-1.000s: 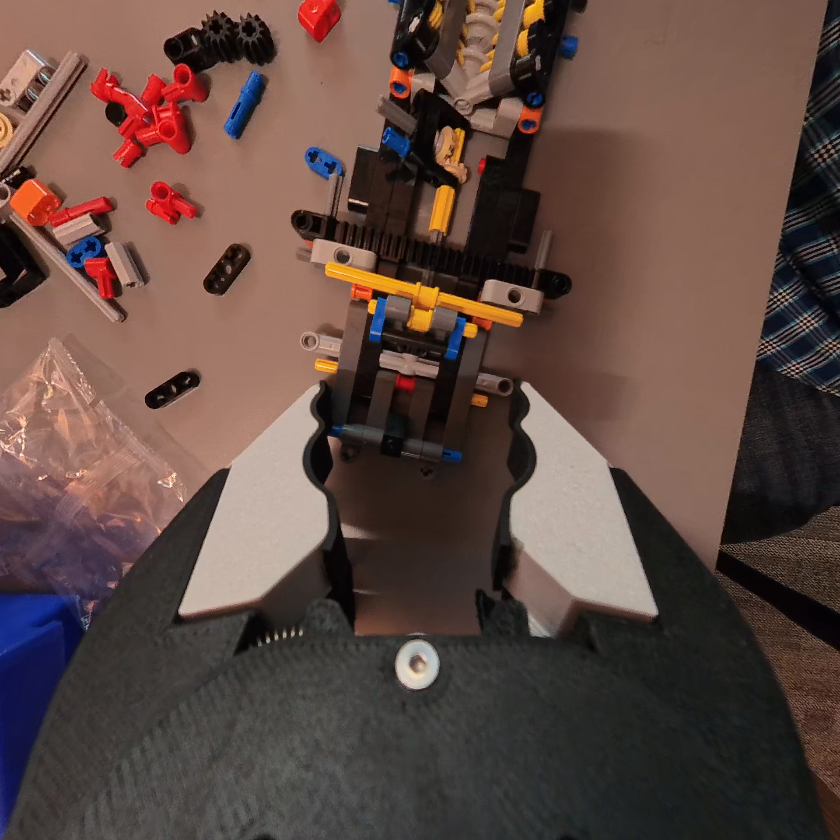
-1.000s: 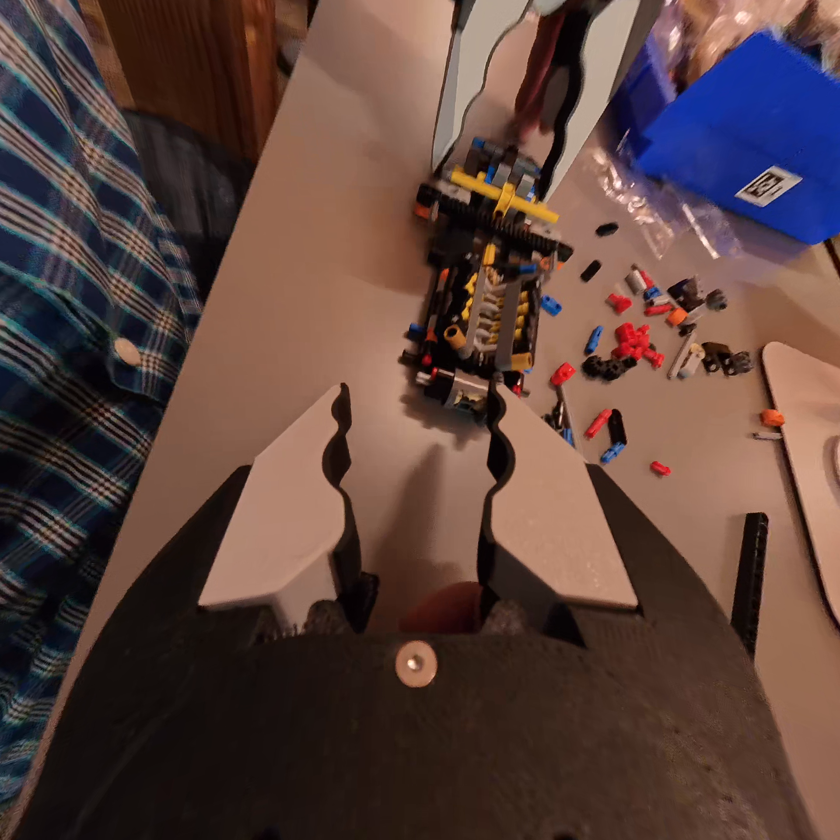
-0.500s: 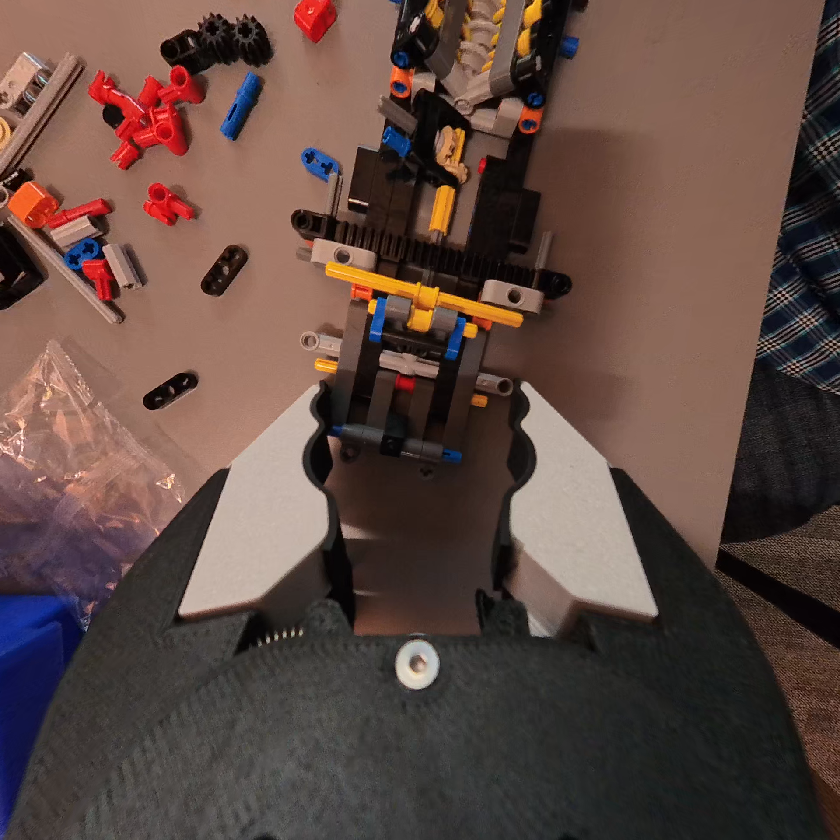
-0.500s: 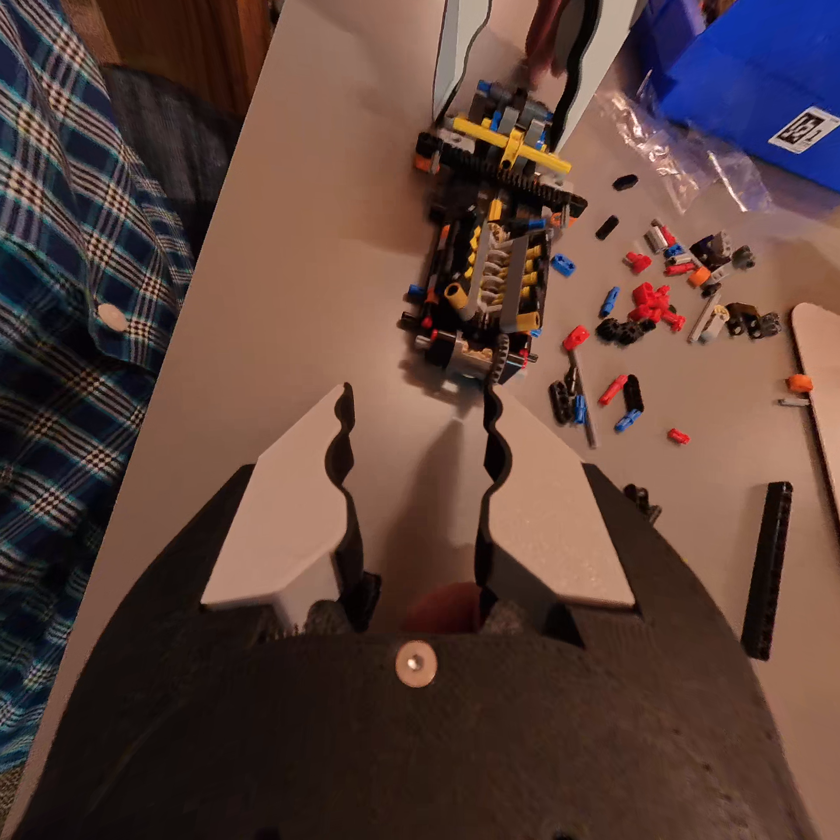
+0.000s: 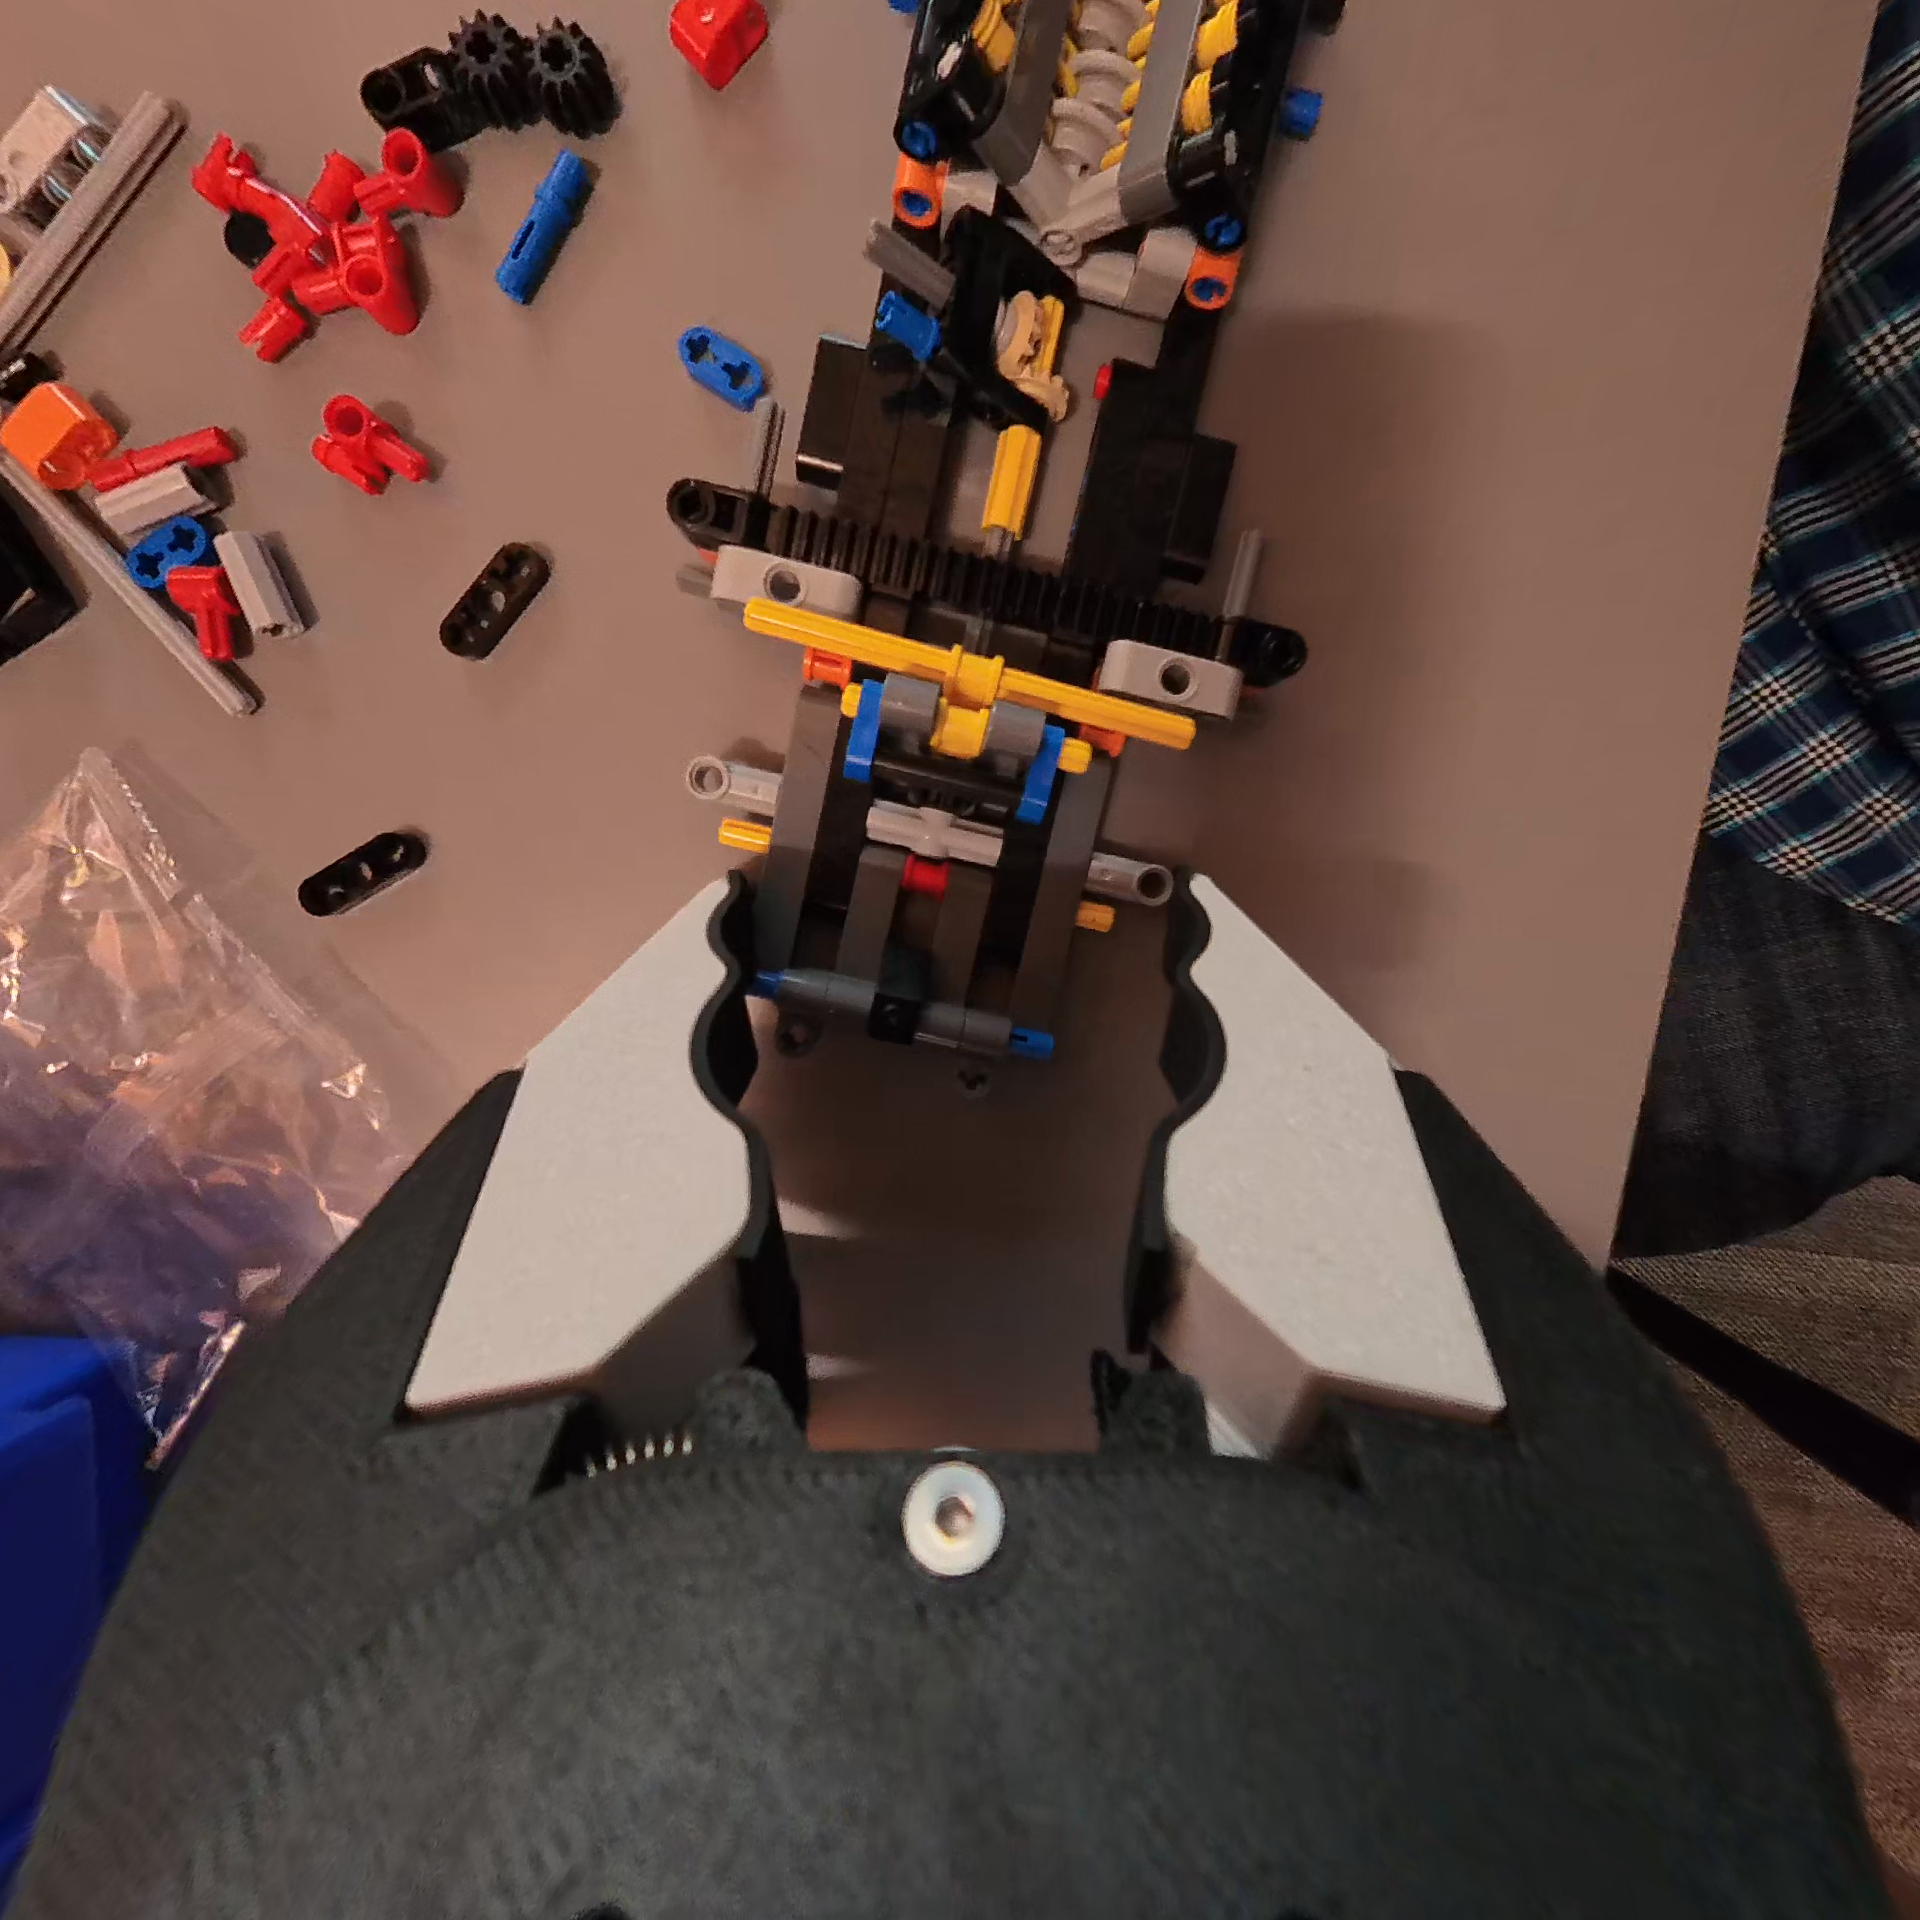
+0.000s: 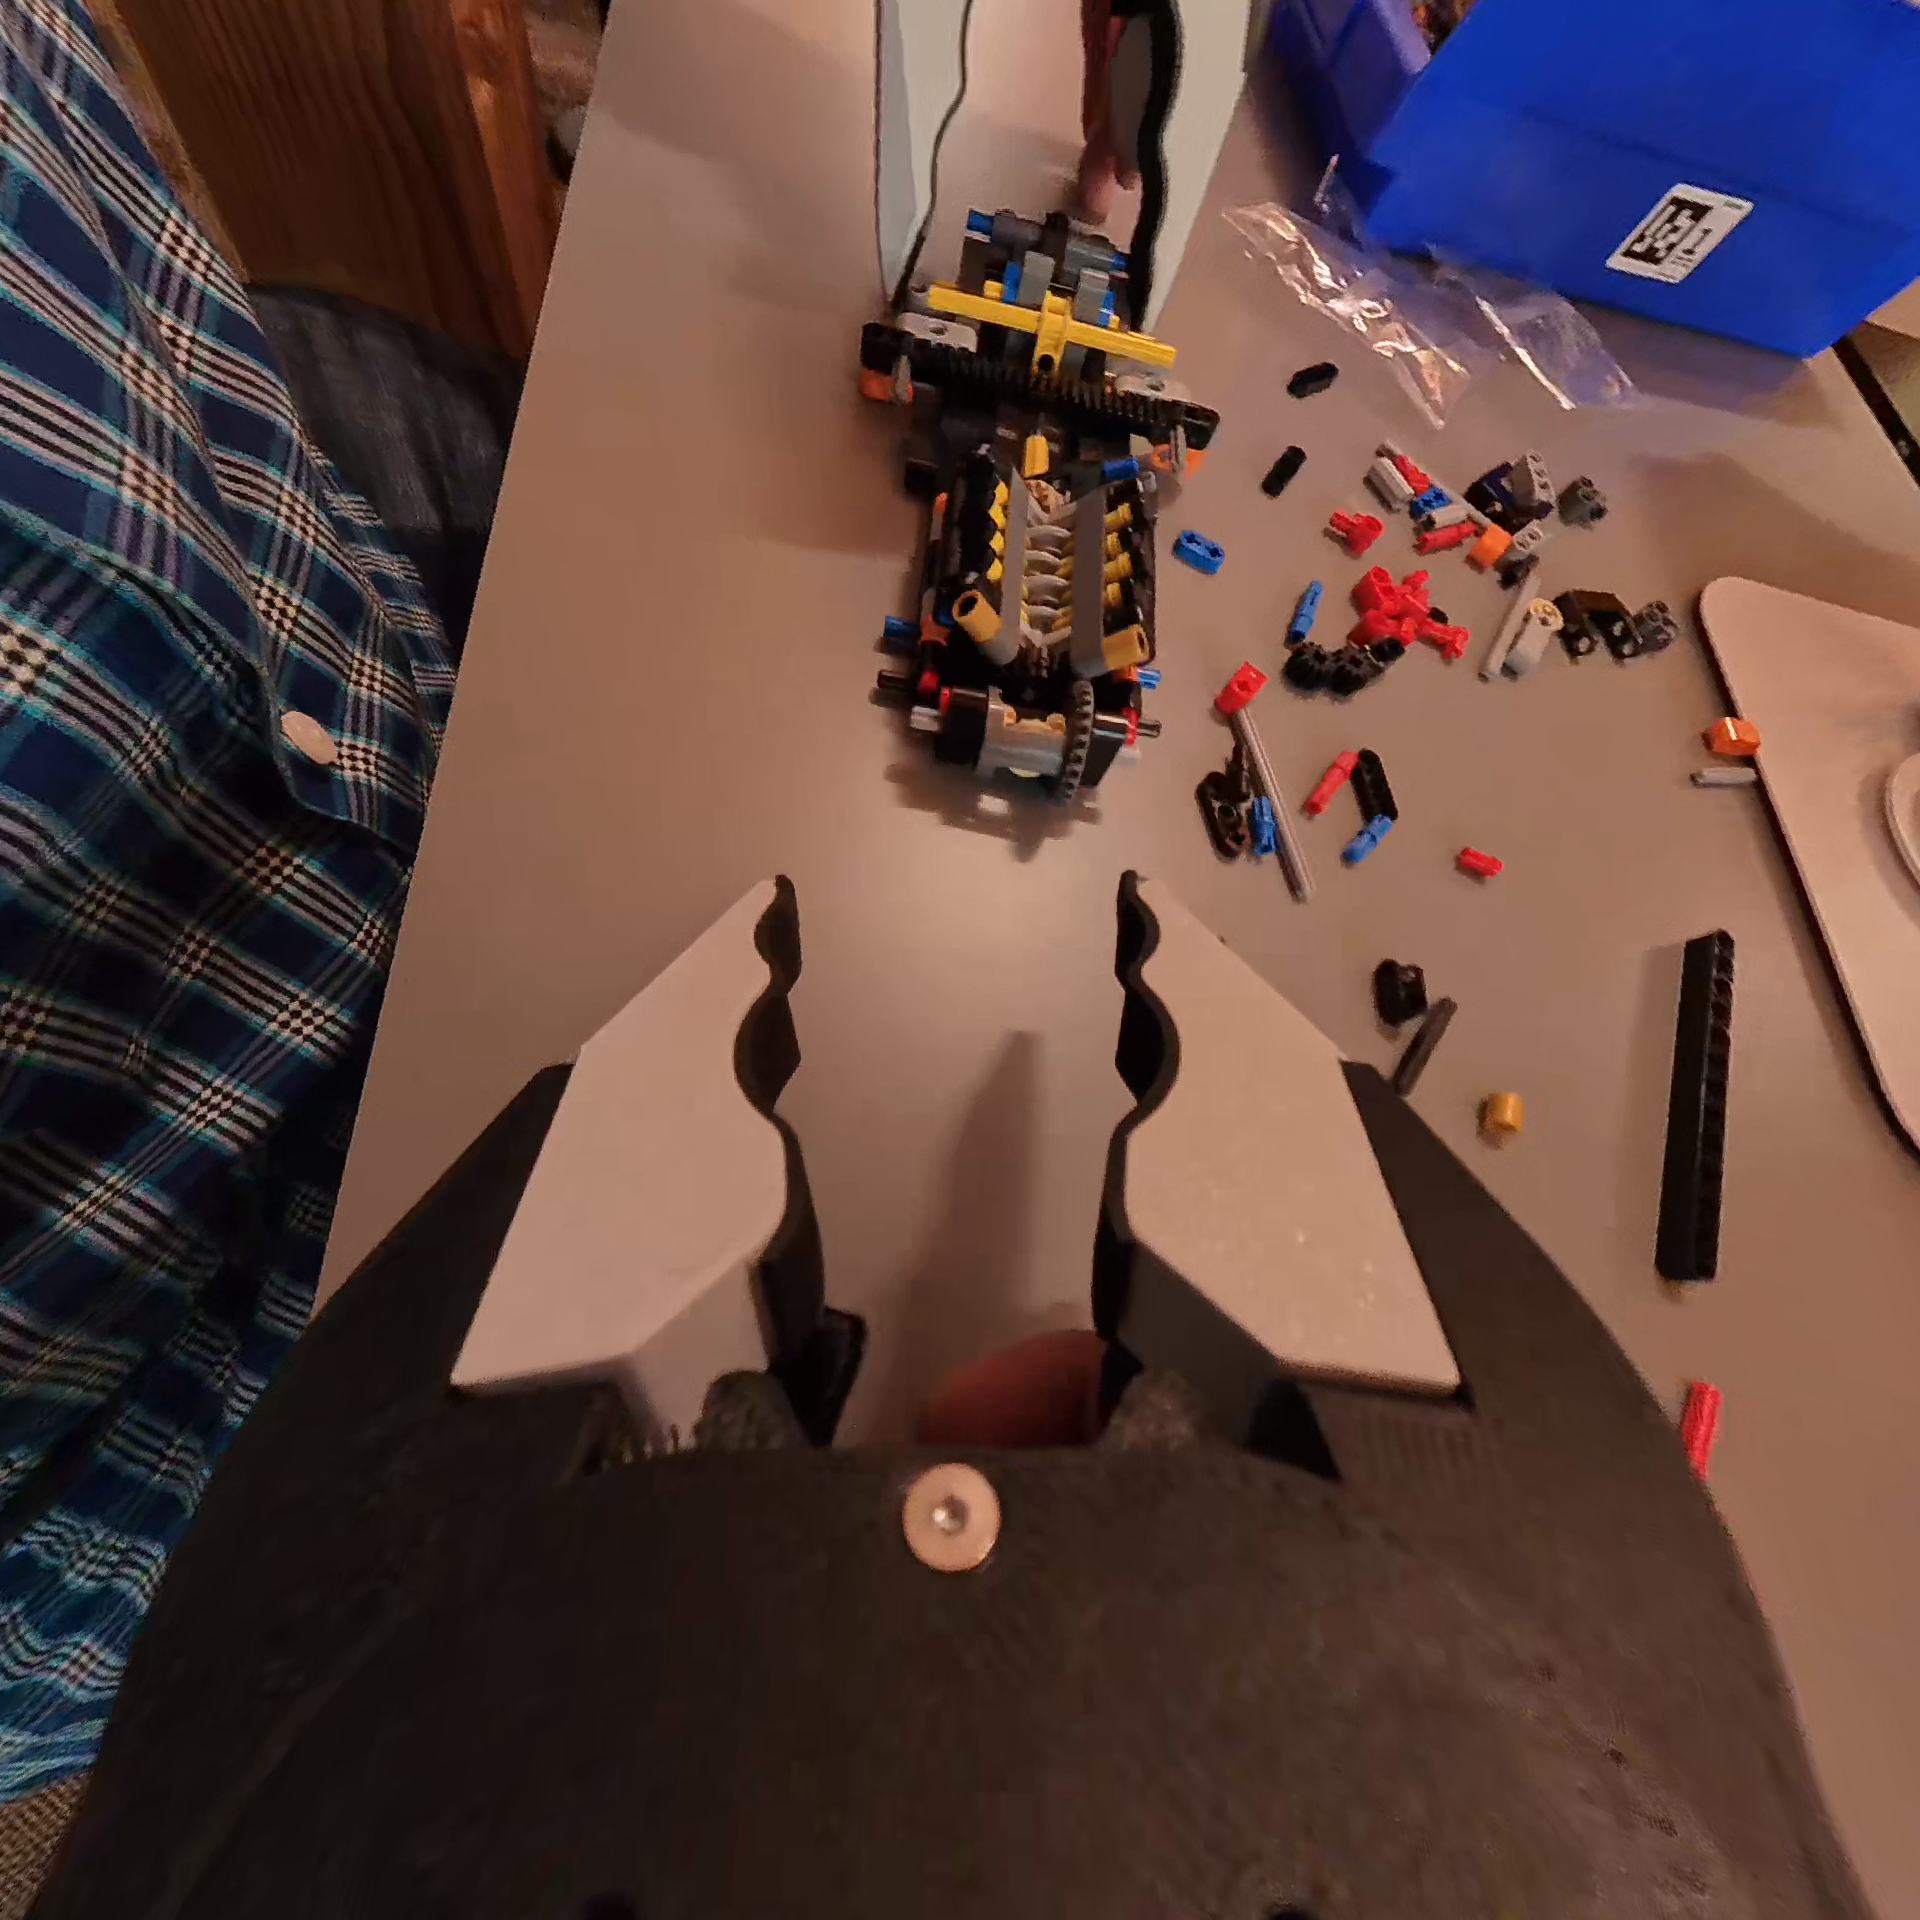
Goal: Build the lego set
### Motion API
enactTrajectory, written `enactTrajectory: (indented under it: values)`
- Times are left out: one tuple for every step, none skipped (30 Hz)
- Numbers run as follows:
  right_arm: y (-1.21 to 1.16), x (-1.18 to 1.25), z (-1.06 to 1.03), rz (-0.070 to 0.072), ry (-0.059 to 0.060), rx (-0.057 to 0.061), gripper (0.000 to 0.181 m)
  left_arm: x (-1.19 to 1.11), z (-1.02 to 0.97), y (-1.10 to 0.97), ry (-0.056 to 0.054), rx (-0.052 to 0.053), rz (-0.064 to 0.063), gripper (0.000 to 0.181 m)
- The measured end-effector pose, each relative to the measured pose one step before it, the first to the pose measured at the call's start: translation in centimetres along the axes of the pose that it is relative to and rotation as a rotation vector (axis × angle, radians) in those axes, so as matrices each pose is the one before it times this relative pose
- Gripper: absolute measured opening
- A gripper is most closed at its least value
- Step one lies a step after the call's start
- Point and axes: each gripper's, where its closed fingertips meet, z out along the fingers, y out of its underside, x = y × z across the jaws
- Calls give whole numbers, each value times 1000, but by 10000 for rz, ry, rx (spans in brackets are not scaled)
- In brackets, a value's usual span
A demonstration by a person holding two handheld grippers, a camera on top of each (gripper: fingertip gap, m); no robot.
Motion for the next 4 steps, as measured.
enactTrajectory:
  values:
    - [192,77,-232,107,74,-3,60,43,14,-5,-60,7,-9,78]
    - [258,73,-169,89,70,-46,60,69,-4,-16,-37,20,-13,78]
    - [262,29,-111,57,50,-65,60,88,-12,-1,-28,23,-20,77]
    - [254,31,-78,26,56,-78,60,72,-12,-3,-35,36,-23,78]
